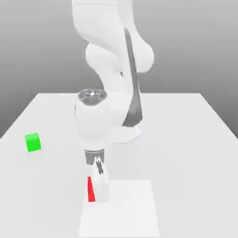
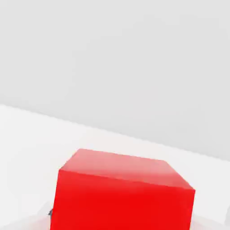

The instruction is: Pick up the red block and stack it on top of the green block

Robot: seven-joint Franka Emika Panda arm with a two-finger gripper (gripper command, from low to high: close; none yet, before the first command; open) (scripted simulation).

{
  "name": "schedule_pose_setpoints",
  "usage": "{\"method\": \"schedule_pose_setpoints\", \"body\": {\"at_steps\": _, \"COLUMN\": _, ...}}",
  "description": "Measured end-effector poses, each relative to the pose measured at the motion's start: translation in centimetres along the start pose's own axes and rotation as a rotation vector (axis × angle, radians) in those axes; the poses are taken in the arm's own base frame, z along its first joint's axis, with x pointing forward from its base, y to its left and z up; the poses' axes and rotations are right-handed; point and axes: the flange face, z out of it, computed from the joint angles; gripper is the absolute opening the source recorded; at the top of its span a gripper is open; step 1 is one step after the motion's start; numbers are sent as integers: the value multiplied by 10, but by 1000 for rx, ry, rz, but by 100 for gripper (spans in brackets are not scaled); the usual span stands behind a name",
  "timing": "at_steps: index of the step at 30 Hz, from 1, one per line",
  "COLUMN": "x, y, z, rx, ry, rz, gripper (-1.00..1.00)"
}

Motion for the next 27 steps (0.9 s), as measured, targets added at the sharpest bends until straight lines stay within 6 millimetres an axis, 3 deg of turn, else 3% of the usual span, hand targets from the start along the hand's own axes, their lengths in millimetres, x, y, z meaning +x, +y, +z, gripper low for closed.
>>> {"method": "schedule_pose_setpoints", "body": {"at_steps": 10, "x": 6, "y": 2, "z": -49, "rx": -5, "ry": 6, "rz": 32, "gripper": -100}}
{"method": "schedule_pose_setpoints", "body": {"at_steps": 14, "x": 87, "y": -15, "z": -56, "rx": -5, "ry": 18, "rz": 415, "gripper": -100}}
{"method": "schedule_pose_setpoints", "body": {"at_steps": 18, "x": 154, "y": -15, "z": -62, "rx": -4, "ry": 26, "rz": 779, "gripper": -100}}
{"method": "schedule_pose_setpoints", "body": {"at_steps": 22, "x": 218, "y": -3, "z": -69, "rx": -1, "ry": 29, "rz": 1126, "gripper": -100}}
{"method": "schedule_pose_setpoints", "body": {"at_steps": 27, "x": 293, "y": 28, "z": -78, "rx": 1, "ry": 26, "rz": 1561, "gripper": -100}}
